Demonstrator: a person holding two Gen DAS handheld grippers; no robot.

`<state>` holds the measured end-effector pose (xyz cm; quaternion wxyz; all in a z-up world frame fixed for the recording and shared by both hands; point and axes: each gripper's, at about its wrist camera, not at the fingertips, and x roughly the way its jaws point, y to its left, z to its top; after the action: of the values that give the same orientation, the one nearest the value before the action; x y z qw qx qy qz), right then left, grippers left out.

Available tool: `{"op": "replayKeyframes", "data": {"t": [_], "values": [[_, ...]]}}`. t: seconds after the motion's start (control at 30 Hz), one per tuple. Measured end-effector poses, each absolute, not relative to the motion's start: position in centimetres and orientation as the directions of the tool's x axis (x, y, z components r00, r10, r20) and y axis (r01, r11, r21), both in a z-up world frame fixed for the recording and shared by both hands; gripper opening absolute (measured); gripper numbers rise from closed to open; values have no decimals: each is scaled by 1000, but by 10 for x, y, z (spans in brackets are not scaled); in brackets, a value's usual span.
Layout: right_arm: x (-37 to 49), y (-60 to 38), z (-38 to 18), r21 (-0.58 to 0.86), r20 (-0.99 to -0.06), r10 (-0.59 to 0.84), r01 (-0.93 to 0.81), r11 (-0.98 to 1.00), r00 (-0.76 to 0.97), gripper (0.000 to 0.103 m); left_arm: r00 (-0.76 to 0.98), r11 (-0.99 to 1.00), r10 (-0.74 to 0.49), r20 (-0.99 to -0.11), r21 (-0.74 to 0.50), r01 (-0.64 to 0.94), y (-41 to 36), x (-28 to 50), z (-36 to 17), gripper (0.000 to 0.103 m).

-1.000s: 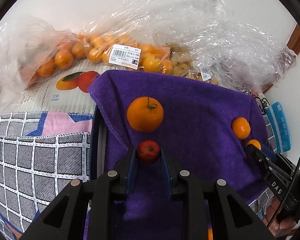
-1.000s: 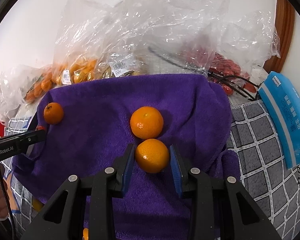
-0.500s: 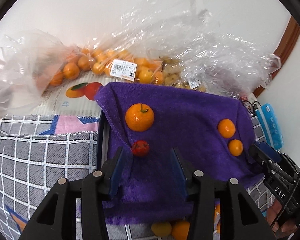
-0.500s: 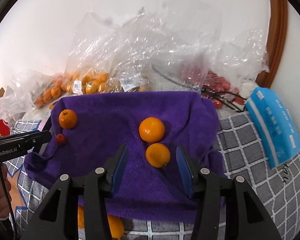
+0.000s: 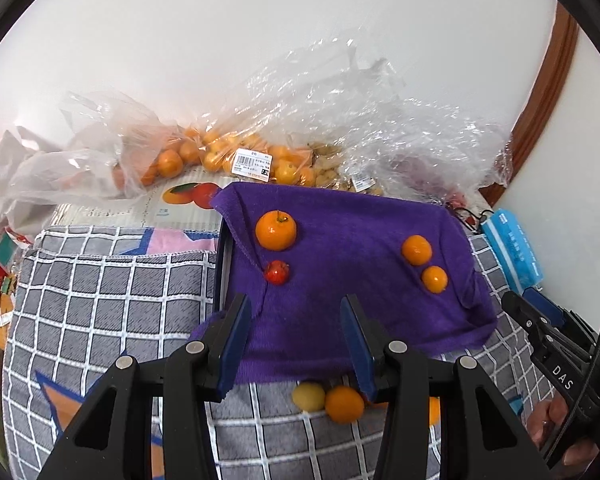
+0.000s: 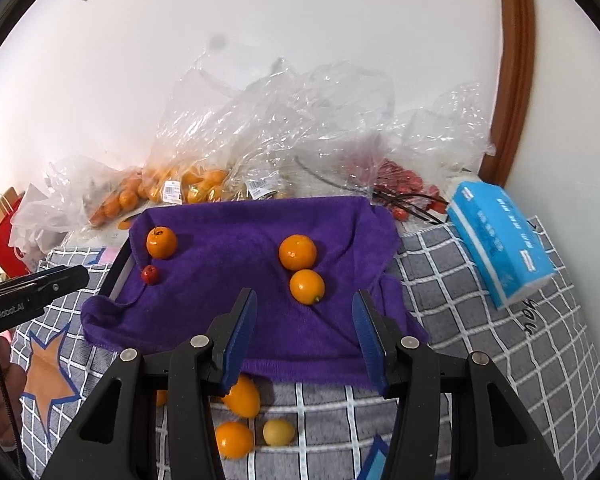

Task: Organize fruits
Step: 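Withdraw both open tools back toward the remaining fruit row, then close the right tool on a yellow lemon while the left tool grasps a yellow-green fruit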

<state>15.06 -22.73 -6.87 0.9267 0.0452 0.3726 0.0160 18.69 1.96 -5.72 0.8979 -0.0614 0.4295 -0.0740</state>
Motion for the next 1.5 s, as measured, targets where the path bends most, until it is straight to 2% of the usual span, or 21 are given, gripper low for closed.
{"op": "replayKeyframes", "data": {"t": [0.7,1.0,1.5], "values": [[90,-216,-75,65,-696,88,-60,996,713,49,614,981,-176,-769,-190,43,29,119,-71,44],[84,-215,-87,64,-698,81,-50,997,711,49,595,979,-172,-785,-204,14,40,110,-86,44],[89,-219,-129,107,-755,102,-32,994,647,49,535,978,-160,-829,-207,-27,55,113,-125,47]]}}
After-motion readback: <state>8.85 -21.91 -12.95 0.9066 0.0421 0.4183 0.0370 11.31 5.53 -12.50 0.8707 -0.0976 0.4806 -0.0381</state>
